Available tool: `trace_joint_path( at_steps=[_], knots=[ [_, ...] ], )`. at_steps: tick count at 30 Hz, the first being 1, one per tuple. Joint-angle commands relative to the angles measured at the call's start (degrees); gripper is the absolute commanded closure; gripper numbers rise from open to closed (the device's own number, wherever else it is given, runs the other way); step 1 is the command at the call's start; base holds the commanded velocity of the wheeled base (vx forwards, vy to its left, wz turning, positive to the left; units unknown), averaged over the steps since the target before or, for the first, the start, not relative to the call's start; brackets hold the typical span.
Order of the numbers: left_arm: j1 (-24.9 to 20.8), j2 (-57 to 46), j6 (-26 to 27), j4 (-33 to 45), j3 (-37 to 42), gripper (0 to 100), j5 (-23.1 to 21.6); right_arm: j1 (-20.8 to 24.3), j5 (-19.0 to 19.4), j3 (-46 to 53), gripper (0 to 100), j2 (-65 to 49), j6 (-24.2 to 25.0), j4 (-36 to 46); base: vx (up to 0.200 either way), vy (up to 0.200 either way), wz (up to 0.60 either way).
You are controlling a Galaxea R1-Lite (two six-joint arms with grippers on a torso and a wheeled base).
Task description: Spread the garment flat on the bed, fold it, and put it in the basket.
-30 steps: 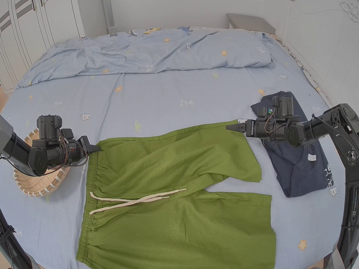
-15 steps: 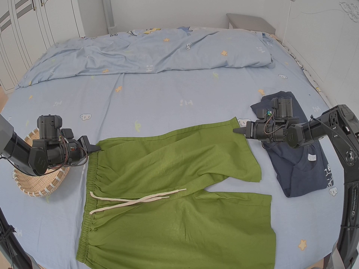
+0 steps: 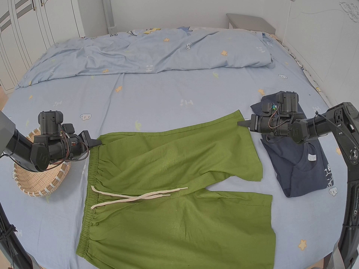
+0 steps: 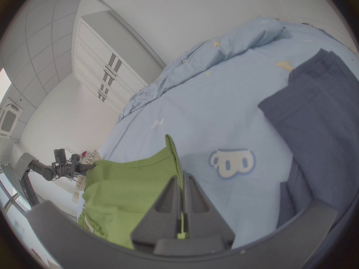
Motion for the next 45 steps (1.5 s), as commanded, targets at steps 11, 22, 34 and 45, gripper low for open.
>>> trace_joint_path(
  at_steps=[11, 22, 34, 45],
  knots=[
    [3.7, 1.8, 0.0, -0.1, -2.7, 100, -0.1, -1.3, -0.2, -1.2, 100, -1.0, 1.5, -1.1, 0.0, 0.0, 0.0],
    [3.3, 3.5, 0.0, -1.4, -3.2, 100, -0.1, -1.0, -0.2, -1.2, 100, -0.6, 1.5, -1.3, 0.0, 0.0, 0.0],
    [2.8, 2.6, -0.1, -1.4, -2.9, 0, 0.3, -1.0, -0.2, -1.2, 0, -0.9, 1.5, -1.3, 0.0, 0.0, 0.0],
    [1.1, -6.2, -0.5, -0.5, 0.5, 0, 0.3, -5.1, 0.6, 13.1, 0, -14.9, 1.6, -0.5, 0.0, 0.0, 0.0]
  ],
)
